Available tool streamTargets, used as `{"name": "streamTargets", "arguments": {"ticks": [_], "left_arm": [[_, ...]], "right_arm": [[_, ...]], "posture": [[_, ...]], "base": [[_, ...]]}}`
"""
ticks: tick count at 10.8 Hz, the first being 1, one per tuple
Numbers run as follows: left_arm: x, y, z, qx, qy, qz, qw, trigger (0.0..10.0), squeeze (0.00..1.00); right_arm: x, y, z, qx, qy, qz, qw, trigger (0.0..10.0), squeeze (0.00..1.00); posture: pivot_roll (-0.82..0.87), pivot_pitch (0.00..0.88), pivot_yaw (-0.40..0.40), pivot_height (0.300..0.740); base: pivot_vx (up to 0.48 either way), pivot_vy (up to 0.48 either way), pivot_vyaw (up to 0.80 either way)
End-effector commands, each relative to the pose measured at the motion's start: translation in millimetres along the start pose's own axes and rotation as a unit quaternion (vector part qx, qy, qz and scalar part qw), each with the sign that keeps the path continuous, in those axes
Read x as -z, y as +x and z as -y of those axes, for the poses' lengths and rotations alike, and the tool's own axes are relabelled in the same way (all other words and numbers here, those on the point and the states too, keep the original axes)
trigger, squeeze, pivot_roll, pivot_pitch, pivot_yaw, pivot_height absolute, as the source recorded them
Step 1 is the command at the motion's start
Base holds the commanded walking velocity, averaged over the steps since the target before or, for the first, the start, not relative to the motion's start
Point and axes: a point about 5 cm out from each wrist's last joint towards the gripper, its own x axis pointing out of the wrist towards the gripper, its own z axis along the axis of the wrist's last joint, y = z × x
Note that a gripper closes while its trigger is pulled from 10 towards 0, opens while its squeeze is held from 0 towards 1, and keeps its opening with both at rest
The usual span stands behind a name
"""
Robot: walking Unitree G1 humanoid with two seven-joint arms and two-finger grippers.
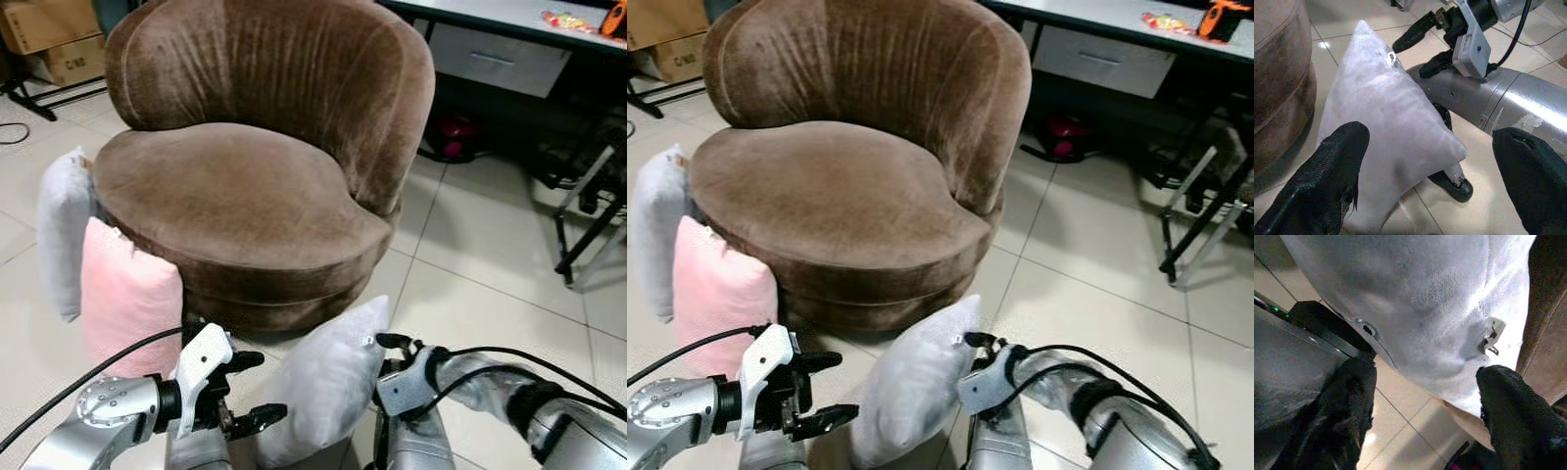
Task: Move the pillow to the sofa from floor
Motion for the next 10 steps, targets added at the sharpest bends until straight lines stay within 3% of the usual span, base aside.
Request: {"name": "streamTargets", "arguments": {"ticks": [1,2,3,7,9,10], "left_arm": [[-0.5,0.9,-0.6,0.000,0.008,-0.003,1.000,10.0,0.00],[-0.3,0.8,-0.6,0.001,0.009,-0.003,1.000,10.0,0.00],[0.1,0.8,-0.2,0.001,0.008,-0.004,1.000,10.0,0.00],[0.6,0.3,1.6,0.000,0.006,-0.004,1.000,10.0,0.00],[0.5,-0.2,2.1,0.001,0.006,-0.005,1.000,10.0,0.00],[0.4,-0.3,2.0,0.001,0.005,-0.005,1.000,10.0,0.00]], "right_arm": [[-25.0,6.4,-34.0,-0.073,-0.025,0.038,0.996,10.0,1.00],[-33.3,11.5,-29.6,-0.071,-0.053,0.048,0.995,10.0,1.00],[-49.1,22.5,-14.7,-0.060,-0.102,0.059,0.991,10.0,0.00],[-44.6,22.2,9.6,-0.038,-0.129,0.068,0.989,10.0,0.00],[-43.5,24.0,20.7,-0.027,-0.119,0.056,0.991,10.0,0.00],[-44.2,24.4,25.3,-0.022,-0.111,0.056,0.992,2.7,0.00]], "posture": [[-0.09,0.000,-0.061,0.471],[-0.09,0.000,-0.062,0.471],[-0.08,0.000,-0.065,0.471],[-0.08,0.000,-0.069,0.471],[-0.08,0.000,-0.066,0.471],[-0.08,0.000,-0.066,0.471]], "base": [[0.000,0.000,0.00],[0.000,0.000,0.00],[0.000,0.000,0.00],[0.000,0.000,0.00],[0.000,0.000,0.00],[0.000,0.000,0.00]]}}
